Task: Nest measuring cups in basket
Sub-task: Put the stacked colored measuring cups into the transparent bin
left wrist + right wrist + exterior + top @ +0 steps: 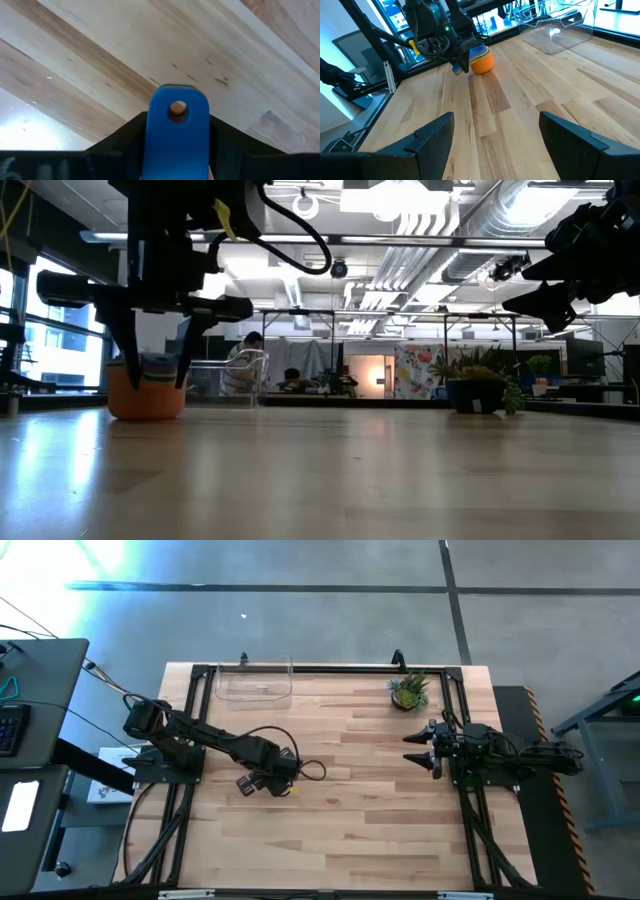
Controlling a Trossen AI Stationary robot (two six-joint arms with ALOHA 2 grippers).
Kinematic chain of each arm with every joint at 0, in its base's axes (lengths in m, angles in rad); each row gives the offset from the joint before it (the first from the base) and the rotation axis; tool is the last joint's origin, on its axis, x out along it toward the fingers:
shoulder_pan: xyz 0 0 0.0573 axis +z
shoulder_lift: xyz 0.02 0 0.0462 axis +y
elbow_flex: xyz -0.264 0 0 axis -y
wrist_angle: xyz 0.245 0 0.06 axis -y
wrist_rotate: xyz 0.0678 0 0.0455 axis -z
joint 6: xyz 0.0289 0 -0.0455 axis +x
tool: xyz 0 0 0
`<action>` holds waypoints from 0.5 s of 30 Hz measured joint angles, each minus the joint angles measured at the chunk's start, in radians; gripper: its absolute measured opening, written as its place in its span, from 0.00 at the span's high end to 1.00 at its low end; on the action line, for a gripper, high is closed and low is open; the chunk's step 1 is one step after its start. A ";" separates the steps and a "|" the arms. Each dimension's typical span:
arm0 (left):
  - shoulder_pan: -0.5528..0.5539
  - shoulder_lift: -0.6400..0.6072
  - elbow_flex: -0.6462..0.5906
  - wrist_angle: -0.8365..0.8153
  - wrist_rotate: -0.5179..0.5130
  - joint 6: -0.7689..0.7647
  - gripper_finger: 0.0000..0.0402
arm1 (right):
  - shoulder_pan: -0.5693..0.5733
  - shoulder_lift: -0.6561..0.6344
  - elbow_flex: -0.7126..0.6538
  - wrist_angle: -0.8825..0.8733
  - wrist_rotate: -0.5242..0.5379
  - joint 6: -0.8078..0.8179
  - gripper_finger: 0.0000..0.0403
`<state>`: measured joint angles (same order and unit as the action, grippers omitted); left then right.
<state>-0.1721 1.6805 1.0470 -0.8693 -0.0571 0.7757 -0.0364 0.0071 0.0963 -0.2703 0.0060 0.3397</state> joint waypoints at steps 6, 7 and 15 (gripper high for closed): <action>-0.001 0.000 0.000 -0.003 0.000 -0.009 0.56 | 0.000 0.000 0.000 0.000 0.000 0.000 0.30; -0.001 0.000 0.000 -0.003 0.001 -0.013 0.56 | 0.000 0.000 0.000 0.000 0.000 0.000 0.30; -0.003 0.000 0.000 -0.019 0.022 -0.055 0.55 | 0.000 0.000 0.000 0.000 0.000 0.000 0.30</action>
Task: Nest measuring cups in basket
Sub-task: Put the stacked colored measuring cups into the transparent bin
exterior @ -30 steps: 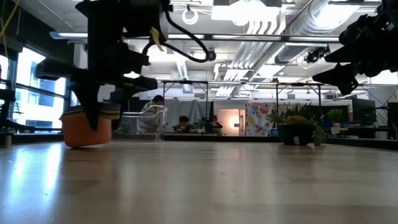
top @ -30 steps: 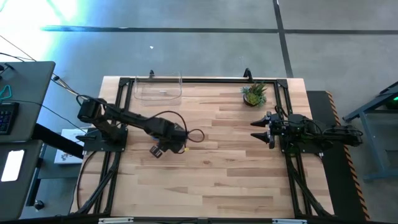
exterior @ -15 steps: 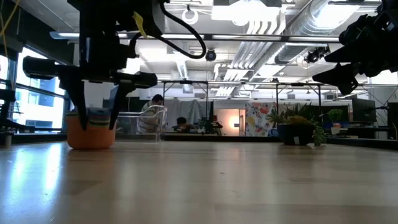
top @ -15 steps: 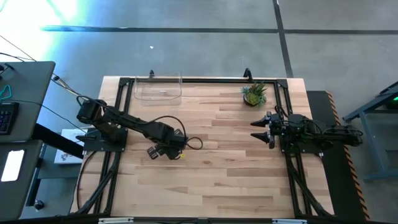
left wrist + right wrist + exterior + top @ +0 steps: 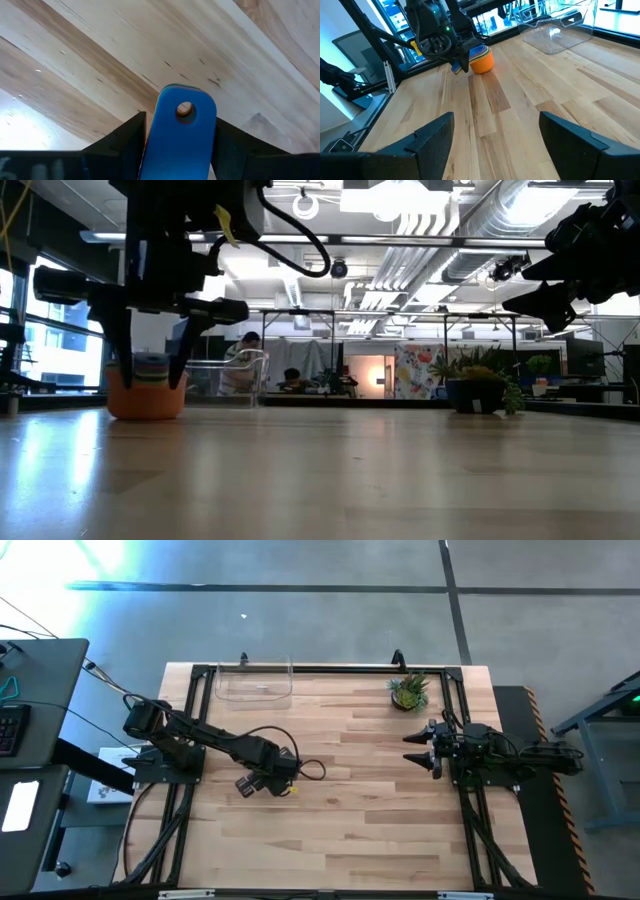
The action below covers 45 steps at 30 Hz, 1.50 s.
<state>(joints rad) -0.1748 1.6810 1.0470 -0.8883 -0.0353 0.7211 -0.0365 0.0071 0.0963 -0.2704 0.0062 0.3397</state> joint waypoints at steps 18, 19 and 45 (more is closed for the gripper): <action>0.000 0.000 0.000 -0.017 -0.001 -0.055 0.42 | 0.000 0.000 0.000 0.000 0.000 0.000 0.30; 0.000 0.000 0.000 -0.016 -0.001 -0.057 0.41 | 0.000 0.000 0.000 0.000 0.000 0.000 0.30; 0.046 0.001 0.256 -0.235 -0.001 -0.604 0.39 | 0.000 0.000 0.000 0.000 0.000 0.000 0.30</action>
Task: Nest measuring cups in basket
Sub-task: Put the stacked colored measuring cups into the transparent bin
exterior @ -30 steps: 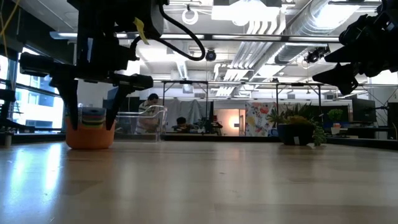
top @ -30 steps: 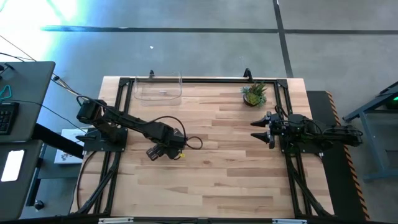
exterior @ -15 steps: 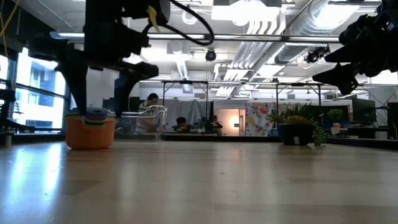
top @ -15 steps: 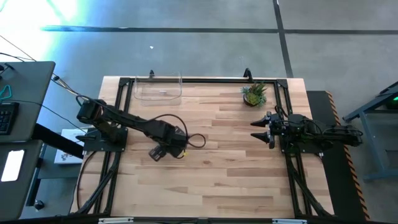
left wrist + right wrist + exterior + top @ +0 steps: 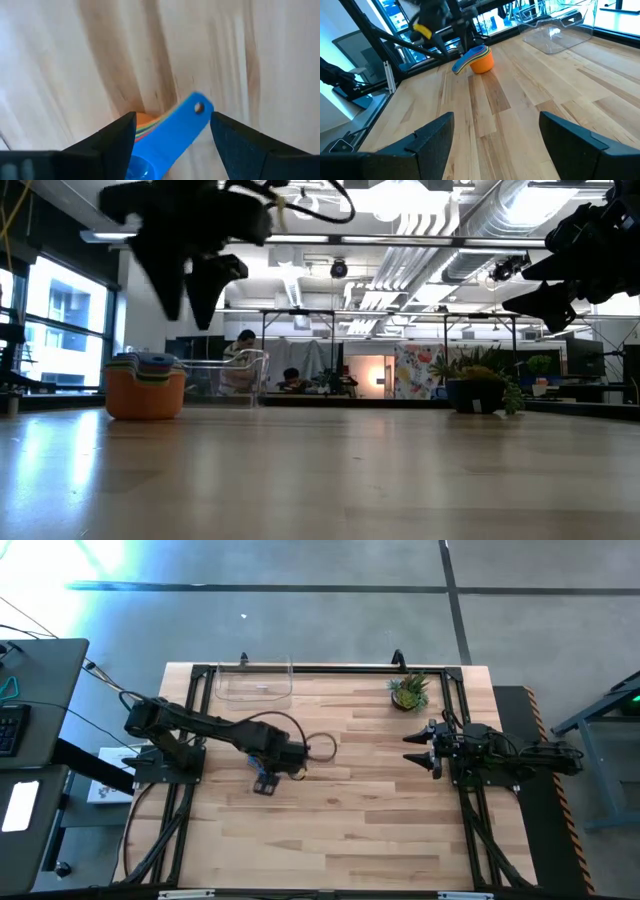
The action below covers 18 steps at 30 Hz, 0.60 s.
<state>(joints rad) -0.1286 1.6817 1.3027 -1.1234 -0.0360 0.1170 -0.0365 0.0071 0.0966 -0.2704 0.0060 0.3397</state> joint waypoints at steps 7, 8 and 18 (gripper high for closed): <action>0.041 -0.001 0.127 -0.012 0.001 -0.406 0.42 | 0.000 0.000 0.000 0.000 0.000 0.000 0.30; 0.047 -0.001 0.142 -0.021 -0.004 -0.457 0.43 | 0.000 0.000 0.000 0.000 0.000 0.000 0.30; 0.104 -0.001 0.179 -0.071 -0.026 -1.089 0.45 | 0.000 0.000 0.000 0.000 0.000 0.000 0.30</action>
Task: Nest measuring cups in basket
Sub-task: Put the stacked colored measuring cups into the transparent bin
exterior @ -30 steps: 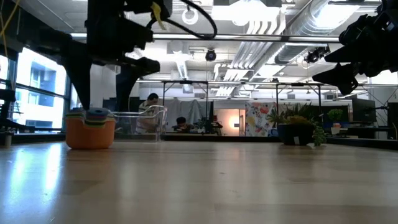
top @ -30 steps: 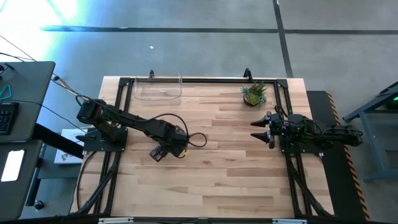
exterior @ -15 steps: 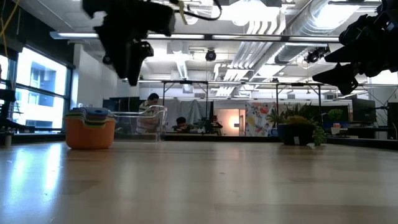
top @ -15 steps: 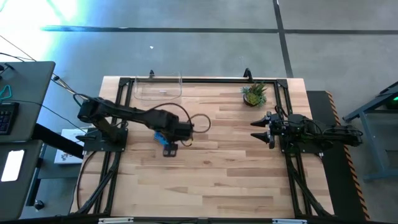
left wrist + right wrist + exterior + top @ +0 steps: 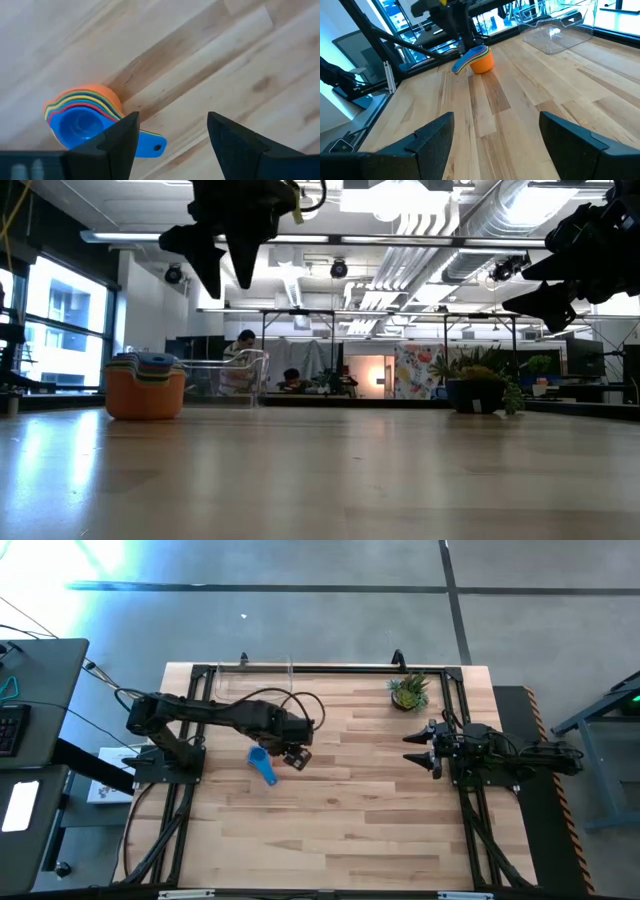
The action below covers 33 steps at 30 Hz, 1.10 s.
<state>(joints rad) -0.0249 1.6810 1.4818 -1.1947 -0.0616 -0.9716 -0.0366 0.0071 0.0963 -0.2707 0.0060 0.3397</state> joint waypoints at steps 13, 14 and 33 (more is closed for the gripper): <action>-0.068 0.000 0.000 -0.075 0.016 -0.559 0.44 | 0.000 0.000 0.000 0.000 0.000 0.000 0.30; -0.079 0.000 0.000 -0.088 0.016 -0.605 0.44 | 0.000 0.000 0.000 0.000 0.000 0.000 0.30; -0.216 0.064 -0.003 -0.185 0.015 -1.255 0.41 | 0.000 0.000 0.000 0.000 0.000 0.000 0.30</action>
<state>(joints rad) -0.2405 1.7453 1.4792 -1.3792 -0.0465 -2.2262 -0.0365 0.0067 0.0963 -0.2703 0.0063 0.3397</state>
